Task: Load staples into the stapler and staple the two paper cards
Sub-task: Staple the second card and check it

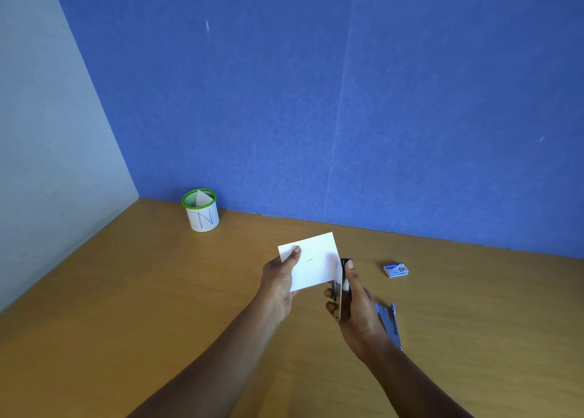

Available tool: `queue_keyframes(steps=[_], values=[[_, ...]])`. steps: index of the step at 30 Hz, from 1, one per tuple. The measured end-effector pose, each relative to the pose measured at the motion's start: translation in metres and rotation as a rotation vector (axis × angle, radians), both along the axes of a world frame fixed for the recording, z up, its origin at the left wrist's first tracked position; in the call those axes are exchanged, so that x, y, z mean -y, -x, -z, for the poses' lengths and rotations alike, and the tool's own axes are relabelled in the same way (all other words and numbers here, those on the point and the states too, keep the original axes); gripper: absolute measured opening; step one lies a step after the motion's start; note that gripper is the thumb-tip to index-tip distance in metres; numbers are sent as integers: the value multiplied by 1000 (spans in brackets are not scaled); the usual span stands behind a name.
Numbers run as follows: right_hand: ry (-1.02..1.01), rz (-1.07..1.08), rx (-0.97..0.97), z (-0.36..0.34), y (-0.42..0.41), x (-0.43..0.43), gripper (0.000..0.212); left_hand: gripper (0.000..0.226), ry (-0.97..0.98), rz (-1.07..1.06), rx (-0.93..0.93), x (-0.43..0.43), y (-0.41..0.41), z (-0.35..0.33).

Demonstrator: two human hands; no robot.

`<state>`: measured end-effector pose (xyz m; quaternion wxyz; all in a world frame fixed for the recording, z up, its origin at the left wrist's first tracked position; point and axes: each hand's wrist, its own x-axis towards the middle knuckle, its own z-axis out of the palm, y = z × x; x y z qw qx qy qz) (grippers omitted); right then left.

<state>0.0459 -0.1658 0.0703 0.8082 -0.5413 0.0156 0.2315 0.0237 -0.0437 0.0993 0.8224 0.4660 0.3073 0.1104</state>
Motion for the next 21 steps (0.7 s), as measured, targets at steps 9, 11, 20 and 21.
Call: queue_keyframes(steps=[9,11,20,21], values=[[481,108,9,41,-13,7,33,17,19,-13,-75,-15,8,9],[600,69,73,53,-17,10,25,15,19,3,-94,-18,10,10],[1282,-5,338,96,-29,19,34,17,-34,75,-121,-31,15,17],[1306,-9,339,97,-29,19,35,17,-40,75,-125,-33,15,17]])
